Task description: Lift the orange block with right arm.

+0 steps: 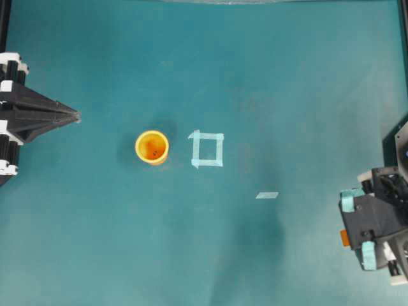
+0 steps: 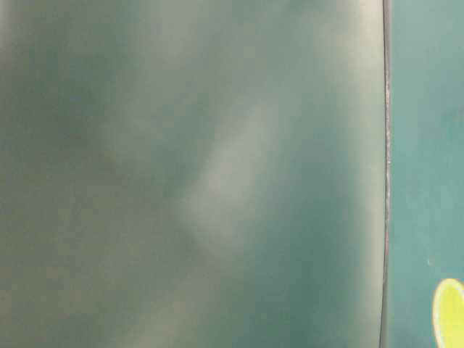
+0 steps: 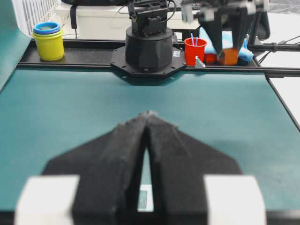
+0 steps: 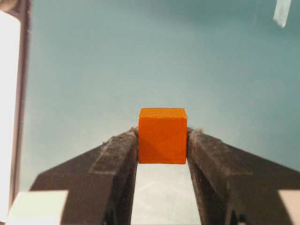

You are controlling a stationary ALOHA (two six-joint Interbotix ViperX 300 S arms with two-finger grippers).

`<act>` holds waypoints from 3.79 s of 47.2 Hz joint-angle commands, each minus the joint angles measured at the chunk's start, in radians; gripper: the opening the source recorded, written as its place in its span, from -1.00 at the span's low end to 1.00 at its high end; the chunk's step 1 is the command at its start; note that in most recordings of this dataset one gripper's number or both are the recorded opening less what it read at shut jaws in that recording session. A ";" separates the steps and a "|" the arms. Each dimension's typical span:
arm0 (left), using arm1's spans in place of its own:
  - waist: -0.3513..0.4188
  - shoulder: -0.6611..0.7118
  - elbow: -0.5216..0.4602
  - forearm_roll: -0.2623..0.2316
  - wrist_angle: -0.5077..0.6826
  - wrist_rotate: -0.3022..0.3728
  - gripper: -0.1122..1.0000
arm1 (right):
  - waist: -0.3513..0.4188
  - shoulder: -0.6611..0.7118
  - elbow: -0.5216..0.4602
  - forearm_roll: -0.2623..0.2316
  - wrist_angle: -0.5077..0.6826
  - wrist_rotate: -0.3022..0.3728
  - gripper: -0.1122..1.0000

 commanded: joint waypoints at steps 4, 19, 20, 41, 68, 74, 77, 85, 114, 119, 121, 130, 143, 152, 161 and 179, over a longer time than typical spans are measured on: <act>0.002 0.008 -0.026 0.003 -0.005 0.002 -0.80 | 0.002 -0.020 -0.100 -0.009 0.094 0.002 -0.08; 0.002 0.008 -0.028 0.003 -0.005 0.002 -0.80 | 0.002 -0.020 -0.176 -0.028 0.195 0.002 -0.08; 0.002 0.008 -0.028 0.003 -0.005 0.002 -0.80 | 0.003 -0.018 -0.176 -0.028 0.195 0.002 -0.08; 0.002 0.008 -0.028 0.003 -0.005 0.002 -0.80 | 0.002 -0.020 -0.176 -0.034 0.196 0.002 -0.08; 0.002 0.008 -0.028 0.003 -0.005 0.002 -0.80 | 0.002 -0.020 -0.176 -0.034 0.196 0.002 -0.08; 0.002 0.008 -0.026 0.003 -0.005 0.002 -0.80 | 0.002 -0.020 -0.176 -0.034 0.196 0.002 -0.08; 0.002 0.008 -0.028 0.003 -0.005 0.002 -0.80 | 0.002 -0.020 -0.176 -0.034 0.196 0.002 -0.08; 0.002 0.008 -0.026 0.003 -0.005 0.002 -0.80 | 0.003 -0.018 -0.175 -0.034 0.196 0.002 -0.08; 0.002 0.008 -0.028 0.003 -0.005 0.002 -0.80 | 0.002 -0.018 -0.175 -0.034 0.193 0.002 -0.08; 0.002 0.008 -0.028 0.003 -0.005 0.002 -0.80 | 0.002 -0.020 -0.176 -0.034 0.193 0.002 -0.08; 0.002 0.008 -0.026 0.003 -0.005 0.002 -0.80 | 0.003 -0.020 -0.175 -0.034 0.192 0.002 -0.08; 0.002 0.008 -0.028 0.003 -0.005 0.002 -0.80 | 0.002 -0.018 -0.175 -0.034 0.192 0.002 -0.08; 0.002 0.008 -0.028 0.003 -0.005 0.002 -0.80 | 0.003 -0.018 -0.175 -0.034 0.192 0.002 -0.08; 0.002 0.008 -0.028 0.003 -0.005 0.002 -0.80 | 0.003 -0.018 -0.175 -0.034 0.192 0.002 -0.08; 0.002 0.008 -0.028 0.003 -0.005 0.000 -0.80 | 0.002 -0.018 -0.175 -0.034 0.192 0.002 -0.08; 0.002 0.008 -0.028 0.003 -0.005 0.000 -0.80 | 0.002 -0.018 -0.175 -0.034 0.190 0.002 -0.08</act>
